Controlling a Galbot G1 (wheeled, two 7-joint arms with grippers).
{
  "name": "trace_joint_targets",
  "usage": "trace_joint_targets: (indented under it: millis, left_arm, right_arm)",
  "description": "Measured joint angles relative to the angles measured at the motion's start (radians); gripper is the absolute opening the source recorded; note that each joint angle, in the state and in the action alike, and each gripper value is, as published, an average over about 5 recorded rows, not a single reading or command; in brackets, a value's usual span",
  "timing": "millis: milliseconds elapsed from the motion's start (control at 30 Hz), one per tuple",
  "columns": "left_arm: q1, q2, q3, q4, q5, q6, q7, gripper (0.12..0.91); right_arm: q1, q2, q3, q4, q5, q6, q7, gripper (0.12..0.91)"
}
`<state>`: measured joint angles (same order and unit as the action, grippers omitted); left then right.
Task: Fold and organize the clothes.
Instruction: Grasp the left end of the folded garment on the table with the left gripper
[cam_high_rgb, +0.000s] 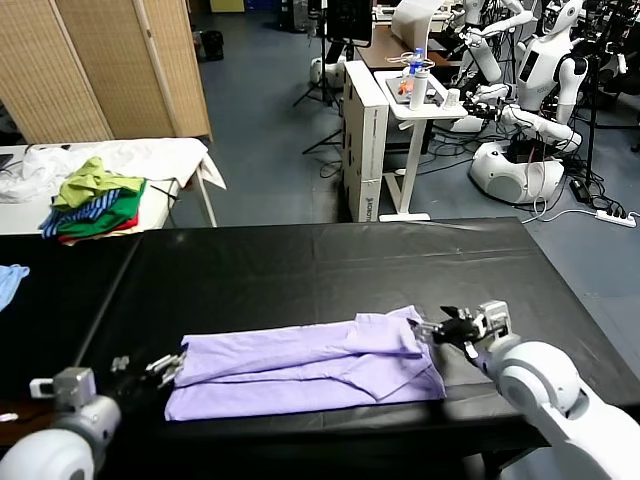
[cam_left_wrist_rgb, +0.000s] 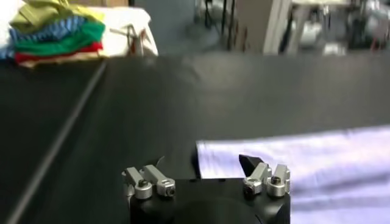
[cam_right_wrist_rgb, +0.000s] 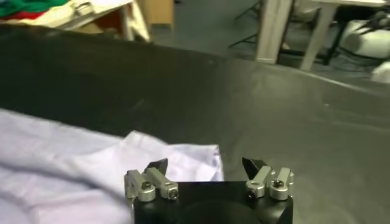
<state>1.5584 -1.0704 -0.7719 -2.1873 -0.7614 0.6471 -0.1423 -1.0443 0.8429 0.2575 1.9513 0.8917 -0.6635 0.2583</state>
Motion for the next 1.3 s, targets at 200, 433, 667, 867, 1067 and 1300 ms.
trace_joint_targets:
  millis: [200, 433, 667, 867, 1067, 1300]
  left_arm:
    - [-0.054, -0.013, 0.046, 0.065, 0.013, -0.012, 0.0, 0.907]
    - [-0.079, -0.021, 0.082, 0.118, 0.028, -0.015, 0.002, 0.907]
    - [-0.104, -0.024, 0.108, 0.157, 0.042, -0.022, 0.004, 0.86]
    - [-0.116, -0.022, 0.118, 0.18, 0.043, -0.022, 0.004, 0.645]
    - [-0.11, -0.021, 0.121, 0.183, 0.048, -0.026, 0.008, 0.319]
    - [-0.123, -0.029, 0.131, 0.195, 0.089, -0.046, 0.027, 0.148]
  right_arm:
    - [0.026, 0.057, -0.016, -0.064, -0.024, 0.007, 0.015, 0.906]
    - [0.022, 0.092, -0.018, -0.093, -0.036, 0.008, 0.017, 0.861]
    - [0.015, 0.106, -0.016, -0.102, -0.045, 0.009, 0.016, 0.798]
    - [0.012, 0.109, -0.016, -0.108, -0.048, 0.006, 0.012, 0.685]
    - [0.01, 0.118, -0.016, -0.106, -0.058, 0.009, 0.01, 0.351]
    - [-0.017, 0.144, 0.0, -0.087, -0.11, 0.035, 0.031, 0.168]
